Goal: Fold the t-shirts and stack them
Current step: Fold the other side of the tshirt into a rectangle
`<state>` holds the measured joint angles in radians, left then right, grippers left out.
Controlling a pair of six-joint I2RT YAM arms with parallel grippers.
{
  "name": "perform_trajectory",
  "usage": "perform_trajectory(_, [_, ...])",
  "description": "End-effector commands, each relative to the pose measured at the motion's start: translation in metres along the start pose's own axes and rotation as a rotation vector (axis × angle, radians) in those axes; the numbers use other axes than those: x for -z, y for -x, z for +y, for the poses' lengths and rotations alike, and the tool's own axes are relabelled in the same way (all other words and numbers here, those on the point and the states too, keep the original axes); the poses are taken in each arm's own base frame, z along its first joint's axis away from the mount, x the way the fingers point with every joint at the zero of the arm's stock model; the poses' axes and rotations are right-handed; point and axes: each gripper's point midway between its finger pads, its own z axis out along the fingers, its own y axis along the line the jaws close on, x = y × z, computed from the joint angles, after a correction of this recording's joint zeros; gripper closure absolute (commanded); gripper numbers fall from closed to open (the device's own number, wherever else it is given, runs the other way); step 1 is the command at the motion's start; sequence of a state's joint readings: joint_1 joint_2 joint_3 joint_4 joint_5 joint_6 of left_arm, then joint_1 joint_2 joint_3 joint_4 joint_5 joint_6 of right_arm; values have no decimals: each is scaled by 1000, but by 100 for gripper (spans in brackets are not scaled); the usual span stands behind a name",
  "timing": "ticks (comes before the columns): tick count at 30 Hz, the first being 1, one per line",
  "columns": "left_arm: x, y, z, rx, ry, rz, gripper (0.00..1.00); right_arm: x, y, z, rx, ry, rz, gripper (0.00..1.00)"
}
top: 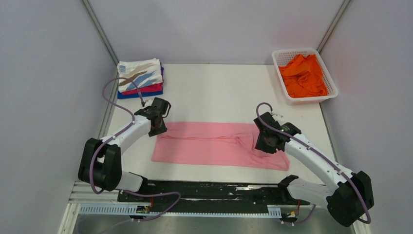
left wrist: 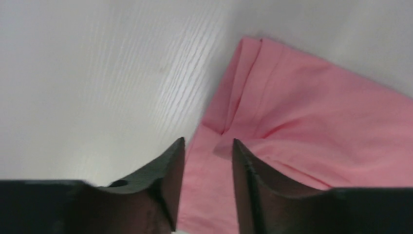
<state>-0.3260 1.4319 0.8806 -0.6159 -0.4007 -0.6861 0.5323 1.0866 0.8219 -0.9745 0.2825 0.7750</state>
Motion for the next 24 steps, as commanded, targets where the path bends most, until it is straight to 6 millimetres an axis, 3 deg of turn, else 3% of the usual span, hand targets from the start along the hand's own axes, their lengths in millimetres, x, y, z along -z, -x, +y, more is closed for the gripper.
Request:
perform_trajectory(1, [28, 1, 23, 90, 32, -53, 43, 8, -66, -4, 19, 1, 221, 53])
perform_trajectory(2, [35, 6, 26, 106, 29, -79, 36, 8, -69, -6, 28, 5, 220, 43])
perform_trajectory(3, [39, 6, 29, 113, 36, -82, 18, 10, -64, -6, 27, 14, 197, 36])
perform_trajectory(4, [46, 13, 30, 126, 26, -111, 9, 13, -55, -3, 23, 29, 156, 29])
perform_trajectory(6, [57, 24, 26, 139, -10, -139, 1, 20, -29, 8, 1, 69, 49, 5])
perform_trajectory(7, [60, 30, 20, 135, -40, -152, 0, 21, -15, 16, -9, 101, -12, 1])
perform_trajectory(11, [69, 45, -31, 123, -293, -162, 0, 16, 25, 50, -21, 233, -181, 0])
perform_trajectory(12, [67, 34, -47, 105, -368, -106, 0, 11, 30, 58, -9, 269, -189, 0])
perform_trajectory(13, [68, 39, -61, 106, -433, -117, 0, 6, 38, 63, -29, 292, -192, 0])
perform_trajectory(14, [63, 26, -73, 86, -488, -55, 0, 0, 43, 65, -51, 303, -182, 0])
perform_trajectory(15, [61, 26, -82, 87, -524, -49, 0, -8, 48, 66, -57, 308, -173, 0])
perform_trajectory(16, [52, 14, -89, 72, -545, 6, 0, -14, 53, 66, -64, 306, -169, 0])
perform_trajectory(19, [25, -4, -90, 47, -489, 83, 0, -30, 59, 73, -41, 329, -156, 0])
perform_trajectory(24, [-7, -21, -65, 42, -317, 115, 0, -51, 35, 90, 26, 391, -20, 0])
